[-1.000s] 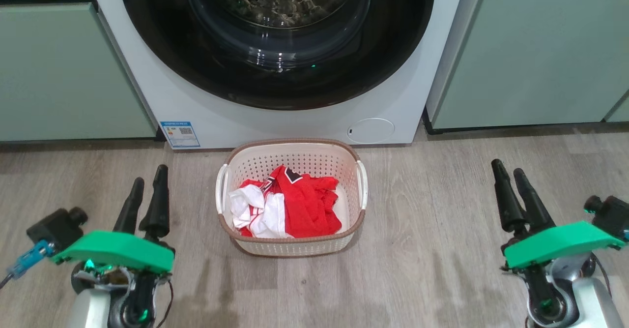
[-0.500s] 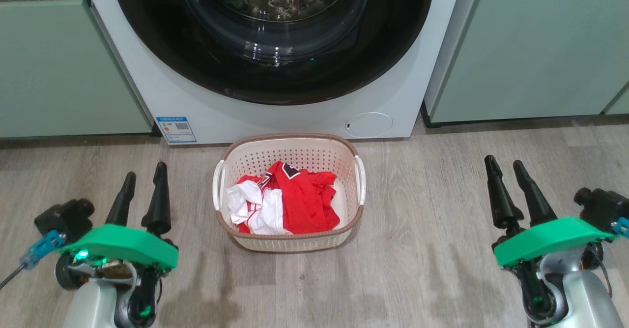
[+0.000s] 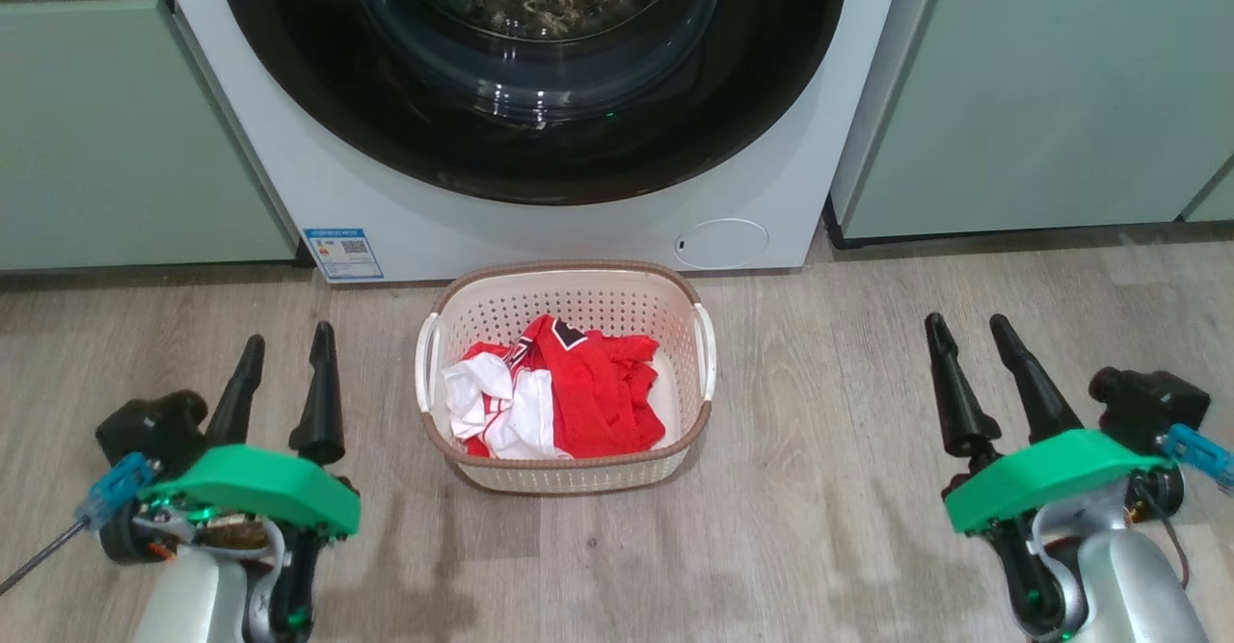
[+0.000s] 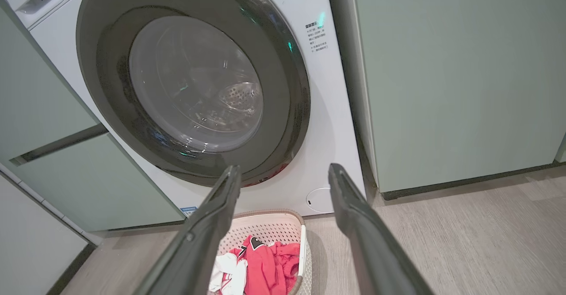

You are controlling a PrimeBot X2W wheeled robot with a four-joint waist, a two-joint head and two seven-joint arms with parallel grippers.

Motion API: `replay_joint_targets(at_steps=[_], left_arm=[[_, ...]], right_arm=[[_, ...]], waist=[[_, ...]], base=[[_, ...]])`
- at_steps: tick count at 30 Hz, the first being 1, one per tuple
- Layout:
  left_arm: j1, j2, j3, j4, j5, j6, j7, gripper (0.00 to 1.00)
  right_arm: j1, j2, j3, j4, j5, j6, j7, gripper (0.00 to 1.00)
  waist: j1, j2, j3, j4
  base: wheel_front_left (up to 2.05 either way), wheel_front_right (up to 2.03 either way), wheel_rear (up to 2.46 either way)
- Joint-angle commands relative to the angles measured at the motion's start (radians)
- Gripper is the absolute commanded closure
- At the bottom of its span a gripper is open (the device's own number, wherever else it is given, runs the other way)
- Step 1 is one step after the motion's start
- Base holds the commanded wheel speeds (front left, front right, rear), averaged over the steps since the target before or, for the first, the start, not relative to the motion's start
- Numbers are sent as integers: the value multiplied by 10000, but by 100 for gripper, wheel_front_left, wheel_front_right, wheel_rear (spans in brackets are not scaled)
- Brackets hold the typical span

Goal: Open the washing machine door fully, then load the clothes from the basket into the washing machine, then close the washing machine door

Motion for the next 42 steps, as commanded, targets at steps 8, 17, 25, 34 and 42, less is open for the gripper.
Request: replay_joint_targets(at_steps=[8,17,25,34,42], left_arm=[[-473,278,189,-187,959,88,-369,0],[-505,247,205,-43,1651,138,-632,0],[-552,269,172,137,2329,214,-857,0],[-646,289,170,238,3114,414,-1121,0],[-630,255,212,298,2886,446,-1059,0]], right_arm=[[-432,21,256,-353,-1191,-1,-255,0],[-394,27,252,-349,-1906,-1,-373,0],[-420,21,200,-335,-2402,-2,-472,0],[-444,14,198,-335,-2983,-2,-703,0],[-476,14,145,-273,-2616,-2,-705,0]], waist=[[0,0,49,11],[0,0,19,20],[0,0,37,-4],[0,0,51,-27],[0,0,70,-32]], base=[[0,0,0],[0,0,0],[0,0,0],[0,0,0],[0,0,0]])
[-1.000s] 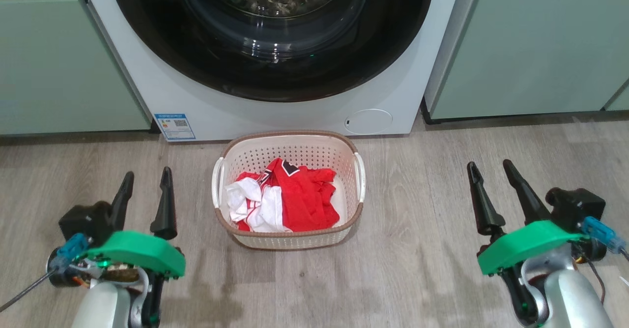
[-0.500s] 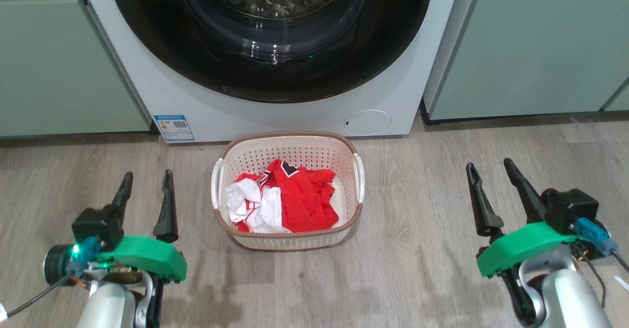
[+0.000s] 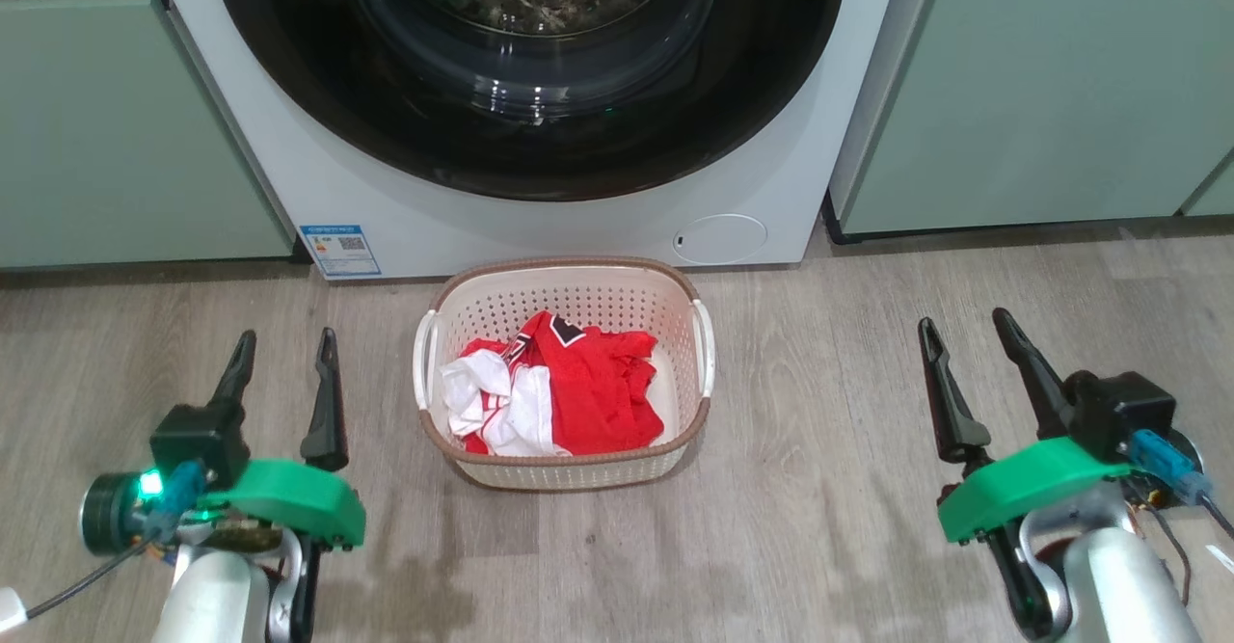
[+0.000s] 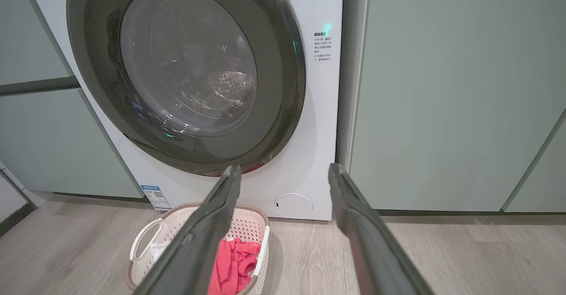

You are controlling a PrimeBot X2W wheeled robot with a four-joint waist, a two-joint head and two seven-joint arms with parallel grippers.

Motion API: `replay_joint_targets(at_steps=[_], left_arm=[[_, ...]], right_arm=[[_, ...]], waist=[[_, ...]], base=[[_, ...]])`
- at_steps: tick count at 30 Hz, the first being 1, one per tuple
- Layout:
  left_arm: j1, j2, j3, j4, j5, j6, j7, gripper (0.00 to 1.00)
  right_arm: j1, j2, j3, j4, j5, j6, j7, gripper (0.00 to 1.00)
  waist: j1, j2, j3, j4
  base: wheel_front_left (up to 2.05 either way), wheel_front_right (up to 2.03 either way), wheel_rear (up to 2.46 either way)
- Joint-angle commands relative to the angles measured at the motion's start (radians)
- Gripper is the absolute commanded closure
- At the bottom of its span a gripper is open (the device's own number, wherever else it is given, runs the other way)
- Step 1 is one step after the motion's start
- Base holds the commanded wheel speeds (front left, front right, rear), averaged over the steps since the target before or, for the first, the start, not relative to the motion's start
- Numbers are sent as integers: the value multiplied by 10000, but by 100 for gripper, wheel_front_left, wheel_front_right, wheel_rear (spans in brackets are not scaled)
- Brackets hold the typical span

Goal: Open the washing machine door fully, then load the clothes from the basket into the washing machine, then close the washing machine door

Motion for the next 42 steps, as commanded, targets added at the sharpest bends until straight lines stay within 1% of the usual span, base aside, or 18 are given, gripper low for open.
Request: replay_joint_targets(at_steps=[1,13,24,32,42], left_arm=[[-511,202,314,-252,-83,11,-46,0],[-501,274,274,-226,-253,34,23,0],[-512,387,144,-447,-97,148,-43,0],[-562,475,133,-451,-72,170,-82,0],[-616,508,111,-550,-76,178,-119,0]], right_arm=[[-477,-7,179,-295,74,-2,-97,0],[-486,-7,249,-283,243,-2,-182,0],[-494,-7,247,-309,339,-2,-250,0],[-548,-7,219,-298,398,-2,-276,0],[-582,-7,168,-249,471,-2,-356,0]], waist=[[0,0,1,-2],[0,0,54,-33],[0,0,101,-57],[0,0,179,-129],[0,0,292,-242]], base=[[0,0,0],[0,0,0],[6,6,-12],[68,68,-135],[116,121,-237]])
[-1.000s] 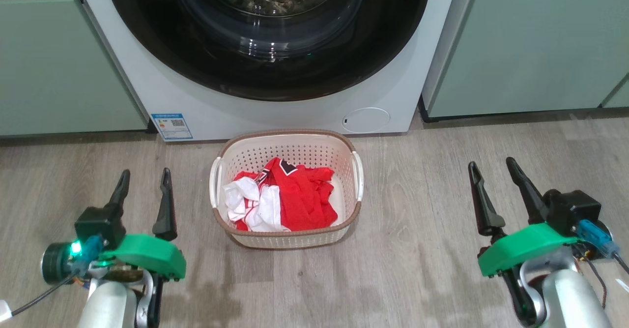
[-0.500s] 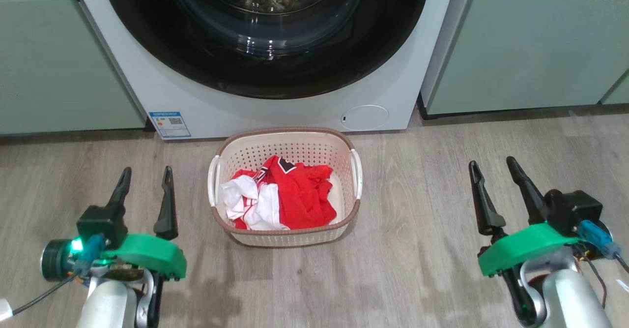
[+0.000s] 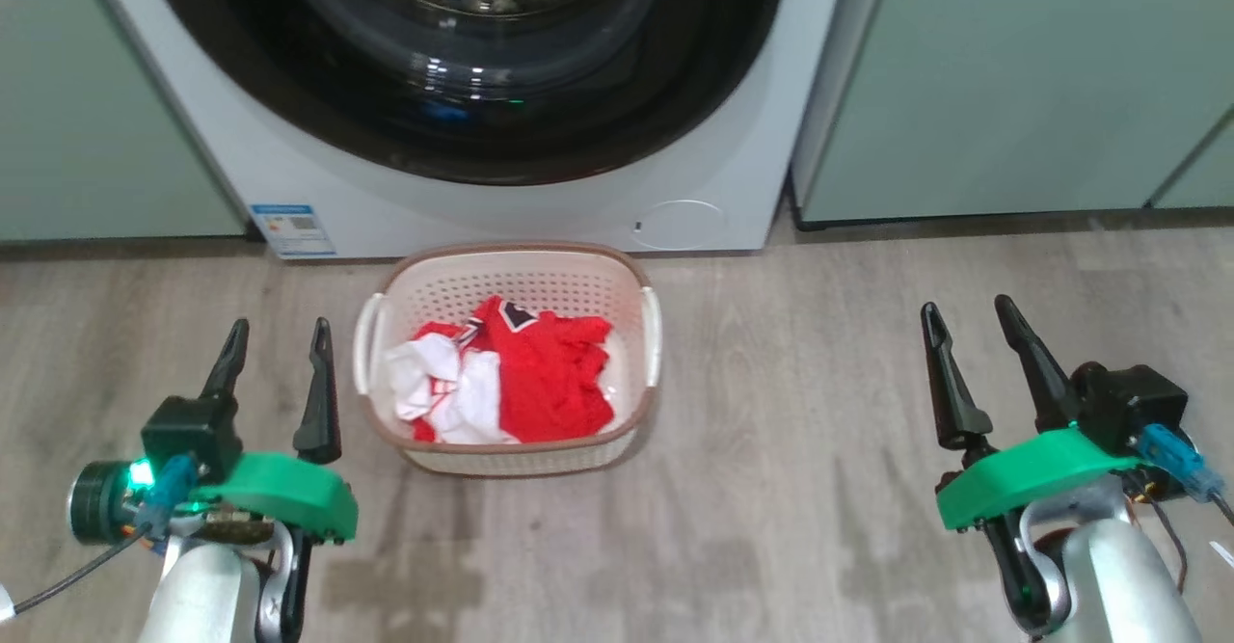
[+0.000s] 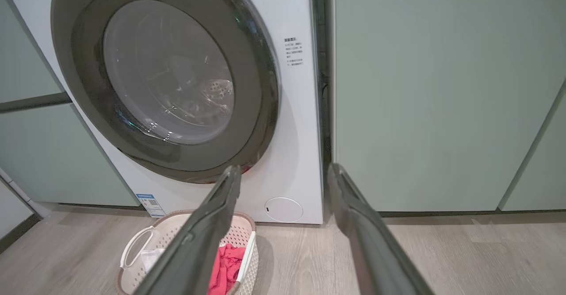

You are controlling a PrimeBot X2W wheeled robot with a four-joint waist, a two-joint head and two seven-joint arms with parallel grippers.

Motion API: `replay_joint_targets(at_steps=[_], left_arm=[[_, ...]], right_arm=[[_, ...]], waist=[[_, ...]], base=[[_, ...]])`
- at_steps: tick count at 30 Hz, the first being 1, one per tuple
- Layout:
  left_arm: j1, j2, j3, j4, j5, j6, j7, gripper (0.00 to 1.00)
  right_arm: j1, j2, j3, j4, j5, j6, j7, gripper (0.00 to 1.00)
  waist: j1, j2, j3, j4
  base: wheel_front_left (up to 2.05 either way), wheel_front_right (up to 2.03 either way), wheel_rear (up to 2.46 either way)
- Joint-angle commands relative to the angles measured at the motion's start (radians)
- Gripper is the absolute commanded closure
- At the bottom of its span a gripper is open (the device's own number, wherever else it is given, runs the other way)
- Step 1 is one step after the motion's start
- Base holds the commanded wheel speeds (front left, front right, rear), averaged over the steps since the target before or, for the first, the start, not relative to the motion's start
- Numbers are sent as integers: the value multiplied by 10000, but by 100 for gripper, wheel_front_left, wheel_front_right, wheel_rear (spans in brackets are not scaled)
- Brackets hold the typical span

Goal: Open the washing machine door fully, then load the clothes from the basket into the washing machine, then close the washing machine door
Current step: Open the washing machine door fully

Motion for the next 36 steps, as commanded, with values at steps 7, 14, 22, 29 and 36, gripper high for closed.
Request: replay_joint_targets(at_steps=[7,14,22,29,36], left_arm=[[-582,196,290,-429,14,-18,-127,0],[-610,180,323,-523,-72,-93,-134,0],[-611,203,280,-563,-79,-262,-136,0],[-590,173,279,-600,-44,-286,-136,0],[-583,164,288,-514,-55,-305,-137,0]], right_arm=[[-434,-99,175,-258,127,-2,-214,0],[-464,-99,149,-203,168,-2,-252,0],[-473,-99,177,-158,198,-2,-292,0],[-531,-99,188,-89,214,-2,-349,0],[-568,-99,196,-58,141,-2,-417,0]], waist=[[0,0,75,-105],[0,0,109,-170],[0,0,144,-206],[0,0,170,-214],[0,0,173,-213]], base=[[120,126,-246],[95,95,-189],[30,30,-59],[0,0,0],[0,0,0]])
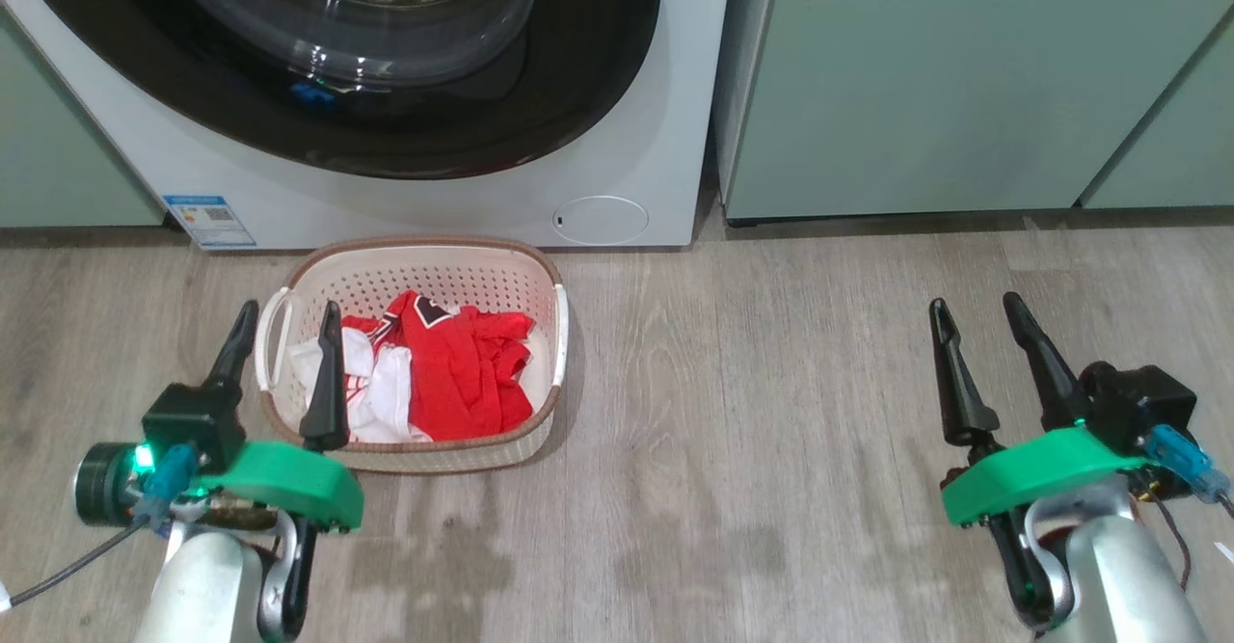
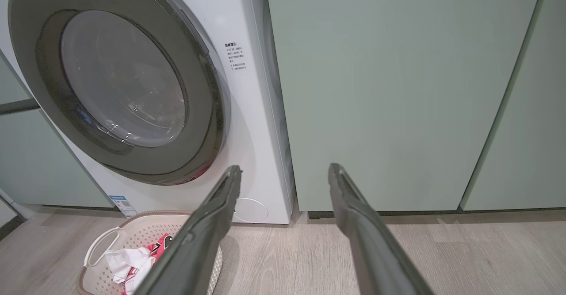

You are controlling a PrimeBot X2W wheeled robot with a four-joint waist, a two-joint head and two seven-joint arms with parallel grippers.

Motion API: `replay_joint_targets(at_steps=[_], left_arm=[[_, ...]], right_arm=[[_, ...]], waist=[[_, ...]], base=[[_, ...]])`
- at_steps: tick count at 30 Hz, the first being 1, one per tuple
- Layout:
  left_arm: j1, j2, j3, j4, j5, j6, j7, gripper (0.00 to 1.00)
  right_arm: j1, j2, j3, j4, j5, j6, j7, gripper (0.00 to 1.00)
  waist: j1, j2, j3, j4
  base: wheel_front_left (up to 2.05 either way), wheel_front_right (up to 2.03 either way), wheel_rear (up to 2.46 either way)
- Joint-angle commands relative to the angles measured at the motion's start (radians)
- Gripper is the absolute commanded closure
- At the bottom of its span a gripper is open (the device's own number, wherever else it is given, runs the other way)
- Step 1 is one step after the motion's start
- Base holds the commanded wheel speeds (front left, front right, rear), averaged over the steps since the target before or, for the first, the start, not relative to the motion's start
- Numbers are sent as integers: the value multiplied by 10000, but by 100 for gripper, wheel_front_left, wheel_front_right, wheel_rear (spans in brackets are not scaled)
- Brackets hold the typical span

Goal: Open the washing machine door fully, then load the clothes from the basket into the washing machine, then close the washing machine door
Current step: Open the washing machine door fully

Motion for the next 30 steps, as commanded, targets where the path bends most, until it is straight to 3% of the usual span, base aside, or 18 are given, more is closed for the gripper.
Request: replay_joint_targets(at_steps=[1,8,9,10,21,24,30], left_arm=[[-431,186,352,-287,-16,-24,-125,0],[-437,151,367,-281,-34,-36,-125,0],[-438,147,372,-283,-36,-38,-125,0],[-436,144,376,-282,-36,-39,-125,0],[-431,118,414,-366,-34,-88,-126,0],[-475,116,427,-472,-28,-84,-126,0],[-746,136,442,-887,-37,-165,-126,0]], right_arm=[[-464,-37,266,-313,-10,-2,-119,0],[-477,-37,253,-332,-2,-2,-191,0],[-485,-37,250,-337,59,-2,-220,53],[-490,-37,252,-336,71,-2,-245,100],[-600,-37,567,-300,685,-2,-151,100],[-818,-37,784,-315,1780,-2,-16,100],[-1701,-37,1076,56,5872,-2,505,100]], waist=[[0,0,-5,0],[0,0,-19,-1],[0,0,-19,-4],[0,0,-24,-8],[0,0,29,-8],[0,0,191,-17],[0,0,766,59]], base=[[0,0,0],[0,0,0],[0,0,0],[0,0,0],[0,0,0],[0,0,0],[0,0,0]])
